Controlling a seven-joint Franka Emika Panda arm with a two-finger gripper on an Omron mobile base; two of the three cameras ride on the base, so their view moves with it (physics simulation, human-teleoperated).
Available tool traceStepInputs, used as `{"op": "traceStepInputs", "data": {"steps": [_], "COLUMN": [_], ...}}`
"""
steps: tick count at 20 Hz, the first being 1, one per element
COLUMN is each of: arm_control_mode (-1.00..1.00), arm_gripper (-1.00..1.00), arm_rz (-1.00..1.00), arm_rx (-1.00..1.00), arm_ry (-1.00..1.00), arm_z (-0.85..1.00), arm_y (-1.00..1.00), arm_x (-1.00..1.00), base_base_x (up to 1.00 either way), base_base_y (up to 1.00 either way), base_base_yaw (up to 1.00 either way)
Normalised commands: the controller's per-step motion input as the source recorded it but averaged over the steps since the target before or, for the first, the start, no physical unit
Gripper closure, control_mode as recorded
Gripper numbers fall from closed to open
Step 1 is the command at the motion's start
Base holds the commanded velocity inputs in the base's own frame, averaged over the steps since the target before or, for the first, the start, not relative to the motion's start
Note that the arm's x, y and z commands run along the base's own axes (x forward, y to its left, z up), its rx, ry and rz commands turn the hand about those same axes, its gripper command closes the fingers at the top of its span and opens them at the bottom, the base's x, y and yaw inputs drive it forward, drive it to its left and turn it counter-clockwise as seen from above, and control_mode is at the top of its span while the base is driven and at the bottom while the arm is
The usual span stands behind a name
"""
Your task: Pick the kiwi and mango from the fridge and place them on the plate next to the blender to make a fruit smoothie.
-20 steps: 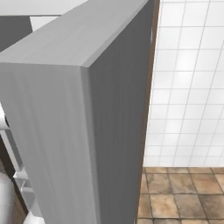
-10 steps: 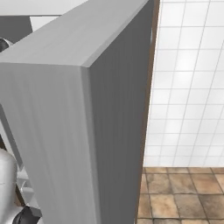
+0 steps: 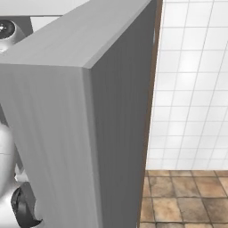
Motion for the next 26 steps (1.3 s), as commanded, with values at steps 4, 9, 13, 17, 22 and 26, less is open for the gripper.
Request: {"op": "traceStepInputs", "data": {"steps": [4, 9, 13, 17, 22, 26], "arm_control_mode": [-1.0, -1.0, -1.0, -1.0, -1.0, -1.0], "arm_gripper": [-1.0, -1.0, -1.0, -1.0, -1.0, -1.0], "arm_rz": [0.0, 0.0, 0.0, 0.0, 0.0, 0.0], "arm_rx": [0.0, 0.0, 0.0, 0.0, 0.0, 0.0], "arm_ry": [0.0, 0.0, 0.0, 0.01, 0.03, 0.05], "arm_z": [-0.01, -0.17, -0.17, -0.03, -0.03, -0.18], "arm_y": [0.31, 0.28, 0.3, 0.27, 0.17, 0.19], "arm_x": [0.87, 0.98, 0.91, 0.73, 0.5, 0.47], "base_base_x": [0.0, 0.0, 0.0, 0.0, 0.0, 0.0], "base_base_y": [0.0, 0.0, 0.0, 0.0, 0.0, 0.0], "base_base_yaw": [0.0, 0.0, 0.0, 0.0, 0.0, 0.0]}}
